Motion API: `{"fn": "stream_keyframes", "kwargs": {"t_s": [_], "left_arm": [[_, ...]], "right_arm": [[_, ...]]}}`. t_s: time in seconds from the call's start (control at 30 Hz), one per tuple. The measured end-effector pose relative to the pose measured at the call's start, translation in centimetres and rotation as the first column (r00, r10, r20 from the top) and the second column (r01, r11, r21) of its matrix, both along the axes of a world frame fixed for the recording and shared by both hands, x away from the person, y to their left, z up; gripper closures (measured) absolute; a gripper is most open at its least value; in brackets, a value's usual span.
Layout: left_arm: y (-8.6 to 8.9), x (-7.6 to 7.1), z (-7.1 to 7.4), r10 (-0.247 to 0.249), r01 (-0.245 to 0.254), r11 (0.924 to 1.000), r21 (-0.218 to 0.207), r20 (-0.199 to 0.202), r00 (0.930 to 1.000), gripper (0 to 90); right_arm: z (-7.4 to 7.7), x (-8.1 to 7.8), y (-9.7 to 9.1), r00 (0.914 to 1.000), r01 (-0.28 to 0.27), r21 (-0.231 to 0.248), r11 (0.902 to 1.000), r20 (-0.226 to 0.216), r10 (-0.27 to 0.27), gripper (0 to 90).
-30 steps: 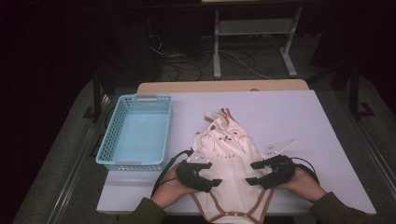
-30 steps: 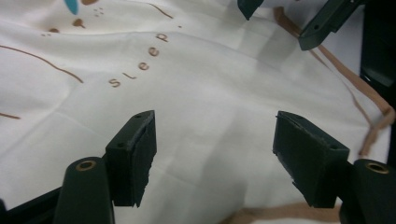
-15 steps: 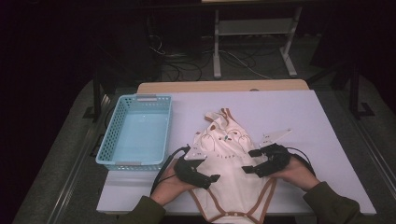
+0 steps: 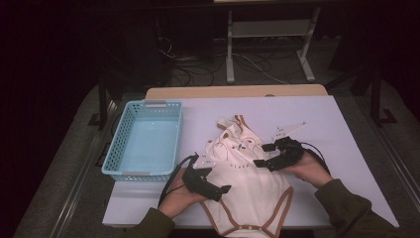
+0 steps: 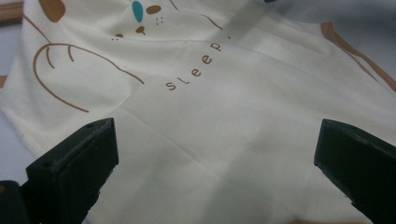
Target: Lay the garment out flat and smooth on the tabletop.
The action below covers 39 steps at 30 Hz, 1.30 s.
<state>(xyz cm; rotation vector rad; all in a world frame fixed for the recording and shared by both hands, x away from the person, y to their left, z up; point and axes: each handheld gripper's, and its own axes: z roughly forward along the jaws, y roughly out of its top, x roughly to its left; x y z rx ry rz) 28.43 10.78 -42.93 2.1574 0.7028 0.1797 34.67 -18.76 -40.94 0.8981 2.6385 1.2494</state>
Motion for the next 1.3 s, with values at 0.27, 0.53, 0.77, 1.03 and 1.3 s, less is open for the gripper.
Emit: {"fn": "stream_keyframes", "kwargs": {"t_s": [0.27,0.53,0.77,1.03,1.3], "left_arm": [[0.1,-0.1,-0.1,0.006,-0.006,1.0,0.002,0.005,1.0,0.0],[0.1,-0.1,-0.2,-0.01,0.01,0.9997,0.023,0.001,1.0,0.0],[0.0,0.0,-0.1,-0.017,0.016,0.9996,0.024,0.009,0.9998,0.0],[0.0,-0.1,-0.1,-0.024,0.024,0.9994,0.024,0.013,0.9996,0.0],[0.0,-0.2,-0.1,-0.014,0.014,0.9998,0.013,0.019,0.9997,0.0]], "right_arm": [[0.4,1.6,0.7,0.9995,0.023,-0.008,0.9997,0.02,-0.023,26.1],[0.5,3.2,1.2,0.9982,0.051,-0.007,0.9987,0.032,-0.051,25.8],[0.6,4.8,1.5,0.9952,0.09,0.003,0.9959,0.037,-0.09,28.2],[0.3,6.9,1.9,0.9884,0.148,0.001,0.989,0.036,-0.148,30.8],[0.1,9.2,2.6,0.9787,0.202,-0.028,0.979,0.046,-0.2,39.2]]}}
